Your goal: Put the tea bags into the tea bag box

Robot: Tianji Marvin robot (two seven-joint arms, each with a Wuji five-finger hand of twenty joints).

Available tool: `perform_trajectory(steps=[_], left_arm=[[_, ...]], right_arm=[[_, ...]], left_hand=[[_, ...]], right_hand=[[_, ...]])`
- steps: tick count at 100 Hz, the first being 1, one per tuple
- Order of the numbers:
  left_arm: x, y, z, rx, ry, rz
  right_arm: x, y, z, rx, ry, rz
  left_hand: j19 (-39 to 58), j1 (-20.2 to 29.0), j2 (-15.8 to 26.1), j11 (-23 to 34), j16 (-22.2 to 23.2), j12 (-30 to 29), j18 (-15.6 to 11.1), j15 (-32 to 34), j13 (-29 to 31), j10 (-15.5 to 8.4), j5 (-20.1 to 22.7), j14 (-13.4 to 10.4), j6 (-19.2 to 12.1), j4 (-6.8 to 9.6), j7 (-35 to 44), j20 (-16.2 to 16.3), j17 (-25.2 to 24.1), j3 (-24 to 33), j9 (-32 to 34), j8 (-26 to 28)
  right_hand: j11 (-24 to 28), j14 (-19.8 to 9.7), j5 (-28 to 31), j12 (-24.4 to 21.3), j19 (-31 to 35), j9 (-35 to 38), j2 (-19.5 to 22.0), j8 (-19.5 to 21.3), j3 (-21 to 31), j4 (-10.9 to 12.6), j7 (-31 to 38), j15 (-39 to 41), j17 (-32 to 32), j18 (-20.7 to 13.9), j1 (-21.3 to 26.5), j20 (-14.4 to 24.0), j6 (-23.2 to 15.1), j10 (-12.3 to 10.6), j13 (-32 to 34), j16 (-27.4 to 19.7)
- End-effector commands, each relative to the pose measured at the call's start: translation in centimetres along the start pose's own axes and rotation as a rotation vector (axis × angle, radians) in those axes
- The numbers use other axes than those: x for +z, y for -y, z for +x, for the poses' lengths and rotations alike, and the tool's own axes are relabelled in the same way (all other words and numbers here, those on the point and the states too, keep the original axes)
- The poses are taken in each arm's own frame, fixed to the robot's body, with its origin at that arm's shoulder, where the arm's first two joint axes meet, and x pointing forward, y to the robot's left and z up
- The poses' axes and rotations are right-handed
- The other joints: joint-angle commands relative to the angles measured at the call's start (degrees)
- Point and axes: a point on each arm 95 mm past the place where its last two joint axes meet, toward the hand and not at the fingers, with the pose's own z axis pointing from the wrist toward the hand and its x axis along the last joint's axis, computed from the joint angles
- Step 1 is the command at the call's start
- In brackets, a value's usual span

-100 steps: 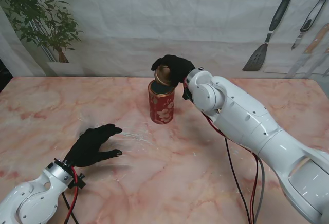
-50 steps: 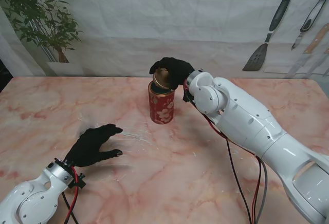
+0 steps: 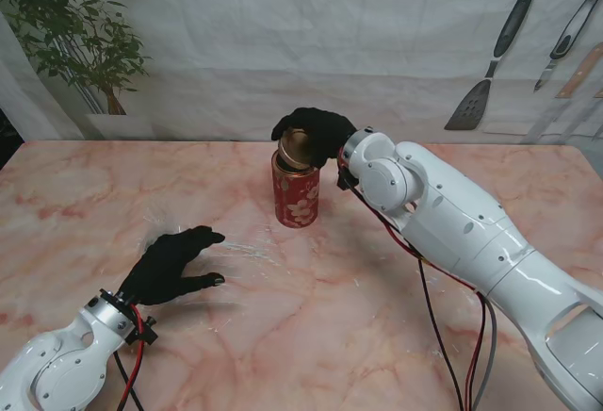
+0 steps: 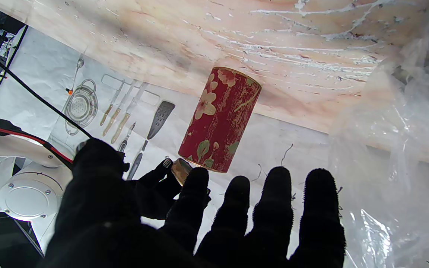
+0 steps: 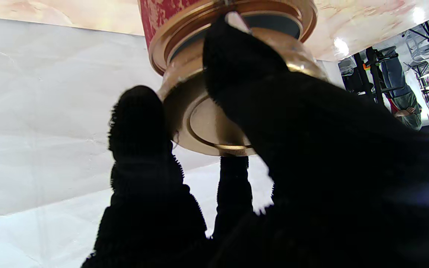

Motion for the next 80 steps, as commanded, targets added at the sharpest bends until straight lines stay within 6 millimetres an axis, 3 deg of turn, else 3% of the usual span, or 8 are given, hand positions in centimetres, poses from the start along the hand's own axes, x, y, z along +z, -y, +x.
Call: perform_trajectory(steps=[1, 62, 80], left_arm=[[0.1, 0.1, 0.2, 0.001, -0.007, -0.007], [0.1, 0.0, 0.1, -0.003, -0.007, -0.006], [0.0, 0.1, 0.1, -0.003, -0.006, -0.006]], right_arm=[[0.0, 0.0, 0.2, -0.004, -0.008, 0.015], [1.0, 1.4, 0.0, 0.018, -0.006, 0.056], [1.2, 1.5, -0.1, 0.029, -0.004, 0.067]], left_hand=[[1.30, 0.78, 1.72, -0.14, 0.52, -0.25, -1.40, -0.86, 0.93, -1.64, 1.76, -1.56, -1.39, 1.31, 0.38, 0.66, 0.19, 0.37, 0.49, 0.22], [1.37, 0.80, 1.73, -0.06, 0.53, -0.23, -1.47, -0.82, 1.02, -1.51, 1.73, -1.67, -1.55, 1.31, 0.39, 0.69, 0.25, 0.38, 0.70, 0.22], [1.39, 0.81, 1.74, -0.09, 0.53, -0.24, -1.45, -0.83, 1.02, -1.58, 1.77, -1.61, -1.56, 1.32, 0.42, 0.70, 0.28, 0.39, 0.75, 0.23]], right_hand=[[16.55, -20.46, 4.55, 5.96, 2.00, 12.90, 16.65, 1.57, 10.75, 8.77, 7.09, 8.10, -4.98, -2.58, 10.37, 0.72, 5.66, 0.96, 11.80, 2.97], [16.46, -20.38, 4.46, 6.10, 1.85, 12.64, 17.34, 1.59, 10.51, 9.03, 7.16, 8.02, -4.85, -2.55, 9.99, 0.86, 5.62, 1.05, 11.66, 2.99], [15.45, -19.45, 3.71, 5.67, 0.90, 11.29, 18.76, 1.42, 9.86, 10.42, 6.75, 7.38, -5.52, -1.87, 8.49, 0.48, 5.31, 1.67, 10.49, 2.94]])
